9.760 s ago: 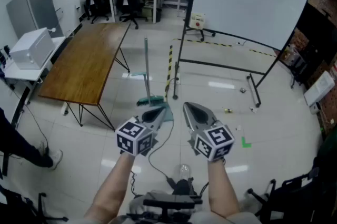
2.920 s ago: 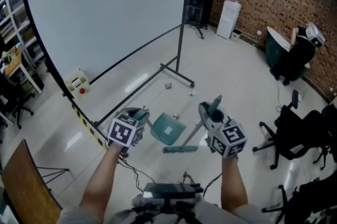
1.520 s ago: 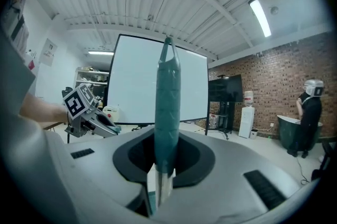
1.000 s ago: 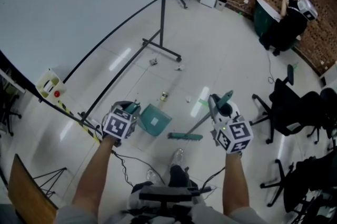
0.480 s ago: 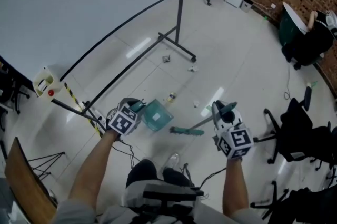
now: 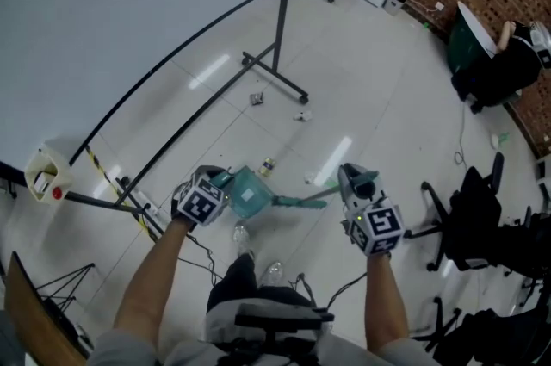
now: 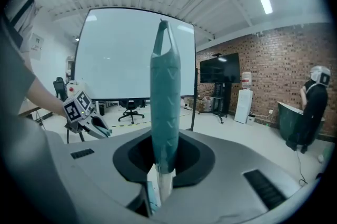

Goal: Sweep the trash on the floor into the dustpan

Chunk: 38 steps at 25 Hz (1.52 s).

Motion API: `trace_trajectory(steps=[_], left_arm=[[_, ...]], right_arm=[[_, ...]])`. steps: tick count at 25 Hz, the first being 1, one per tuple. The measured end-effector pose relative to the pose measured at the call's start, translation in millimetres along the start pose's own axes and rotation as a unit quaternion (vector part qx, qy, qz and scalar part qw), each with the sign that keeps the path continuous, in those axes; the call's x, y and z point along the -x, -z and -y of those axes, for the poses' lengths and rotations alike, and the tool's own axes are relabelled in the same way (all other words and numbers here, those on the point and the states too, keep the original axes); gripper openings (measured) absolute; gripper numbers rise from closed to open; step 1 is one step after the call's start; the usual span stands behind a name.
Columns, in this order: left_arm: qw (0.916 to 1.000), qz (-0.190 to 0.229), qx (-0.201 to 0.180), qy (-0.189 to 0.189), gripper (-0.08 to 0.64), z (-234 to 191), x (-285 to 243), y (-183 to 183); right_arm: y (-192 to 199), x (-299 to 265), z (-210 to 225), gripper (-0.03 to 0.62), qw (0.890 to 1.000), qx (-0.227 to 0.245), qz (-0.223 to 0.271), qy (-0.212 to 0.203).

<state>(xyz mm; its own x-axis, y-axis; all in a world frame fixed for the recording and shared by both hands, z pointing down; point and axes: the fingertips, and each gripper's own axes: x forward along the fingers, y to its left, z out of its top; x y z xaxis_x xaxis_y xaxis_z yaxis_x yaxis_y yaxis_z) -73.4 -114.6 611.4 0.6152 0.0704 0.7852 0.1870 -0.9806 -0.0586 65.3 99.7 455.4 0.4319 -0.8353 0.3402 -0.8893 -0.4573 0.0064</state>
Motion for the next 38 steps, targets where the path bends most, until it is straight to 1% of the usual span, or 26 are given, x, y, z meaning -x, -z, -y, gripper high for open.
trace_trajectory(steps=[3,5,11,14,16,19,21,25,28,31,33,36,38], left_arm=[[0.9998,-0.003,0.002,0.017,0.12,-13,-24,0],[0.9996,-0.001,0.007,0.027,0.12,-23,-38,0],[0.9987,-0.026,0.018,0.041,0.12,-45,-64,1],[0.9982,-0.042,0.012,0.042,0.12,-50,-75,-2],[0.9978,-0.048,0.015,0.043,0.12,-51,-81,-6],[0.9974,-0.054,0.031,0.038,0.12,-56,-87,-16],[0.9969,-0.057,0.039,0.039,0.12,-59,-90,-24],[0.9964,-0.06,0.04,0.045,0.12,-60,-96,-37],[0.9964,-0.059,0.044,0.043,0.121,-64,-99,-39],[0.9961,-0.063,0.05,0.035,0.121,-64,-100,-37],[0.9962,-0.063,0.051,0.031,0.121,-68,-100,-37],[0.9961,-0.061,0.056,0.029,0.12,-74,-101,-36],[0.996,-0.061,0.06,0.028,0.12,-76,-100,-34]], right_arm=[[3,-36,16,0.046,1.0,0.005,-0.009,0.022],[0,-60,21,0.046,0.999,0.011,-0.016,0.028],[3,-119,37,0.046,0.999,0.011,-0.029,0.016],[12,-150,55,0.046,1.0,0.015,-0.017,0.004],[18,-170,66,0.046,1.0,0.013,-0.006,0.004],[26,-204,85,0.046,1.0,0.015,-0.008,0.012],[30,-227,96,0.046,1.0,0.008,-0.014,0.014],[37,-266,111,0.046,0.999,0.009,-0.021,0.026],[47,-300,104,0.046,0.999,0.004,-0.025,0.029],[77,-324,83,0.044,0.998,-0.028,-0.048,0.017],[92,-331,68,0.052,0.997,-0.053,-0.057,0.006],[98,-334,48,0.052,0.994,-0.084,-0.065,-0.012],[100,-333,35,0.051,0.993,-0.092,-0.074,-0.03]])
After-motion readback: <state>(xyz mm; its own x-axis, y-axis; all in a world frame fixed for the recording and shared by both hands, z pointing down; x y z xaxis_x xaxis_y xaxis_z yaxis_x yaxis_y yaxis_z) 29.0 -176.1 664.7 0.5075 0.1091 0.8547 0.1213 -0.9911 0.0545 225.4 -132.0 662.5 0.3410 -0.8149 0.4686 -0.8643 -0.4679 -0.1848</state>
